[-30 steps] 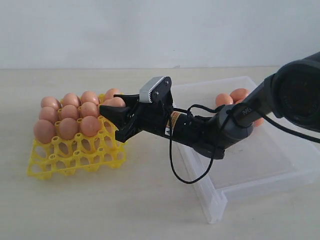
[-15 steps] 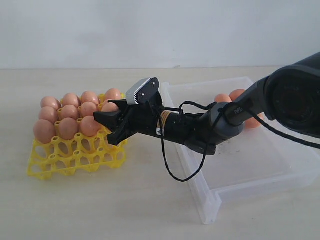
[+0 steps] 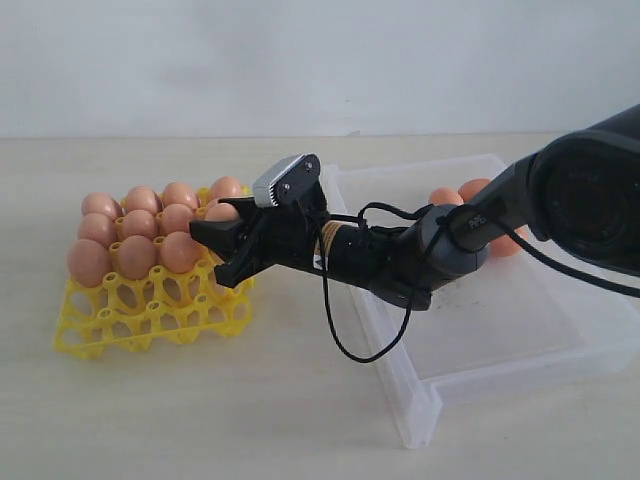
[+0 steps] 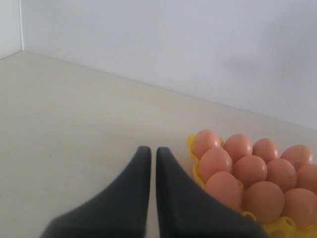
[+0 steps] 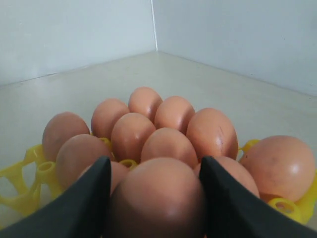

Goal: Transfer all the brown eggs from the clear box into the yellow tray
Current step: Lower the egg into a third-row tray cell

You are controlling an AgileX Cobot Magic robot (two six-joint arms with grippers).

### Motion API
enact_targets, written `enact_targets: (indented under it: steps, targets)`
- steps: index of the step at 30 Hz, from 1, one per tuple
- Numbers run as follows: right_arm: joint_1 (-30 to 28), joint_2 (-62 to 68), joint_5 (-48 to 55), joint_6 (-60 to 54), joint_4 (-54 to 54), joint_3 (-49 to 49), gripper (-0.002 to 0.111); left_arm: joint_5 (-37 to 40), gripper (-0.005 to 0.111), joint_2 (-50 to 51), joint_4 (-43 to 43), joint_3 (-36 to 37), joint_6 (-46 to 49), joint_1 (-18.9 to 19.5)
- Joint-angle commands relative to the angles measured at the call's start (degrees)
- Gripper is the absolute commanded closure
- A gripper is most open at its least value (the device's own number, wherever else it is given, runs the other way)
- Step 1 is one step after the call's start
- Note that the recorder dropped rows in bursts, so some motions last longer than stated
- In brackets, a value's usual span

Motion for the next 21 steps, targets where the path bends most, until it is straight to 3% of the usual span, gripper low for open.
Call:
enact_targets:
  steps: [1, 8, 15, 21]
  targets:
    - [0.15, 0.24, 0.60, 0.29, -0.52, -0.20, 0.108, 0.10, 0.103, -0.46, 0.22, 0.19, -0.07, -0.16]
    - [0.15, 0.24, 2.10, 0.42, -1.43, -0.20, 0.106, 0.25, 0.103, -0.46, 0.22, 0.19, -0.07, -0.16]
    - [0.15, 0.24, 3.61, 1.65, -0.14, -0.20, 0.063, 0.12, 0.103, -0.46, 0.22, 0.19, -0.07, -0.16]
    - [0.15, 0.24, 5.14, 2.23, 0.40, -0.20, 0.057, 0.12, 0.103, -0.46, 0.22, 0.19, -0.07, -0.16]
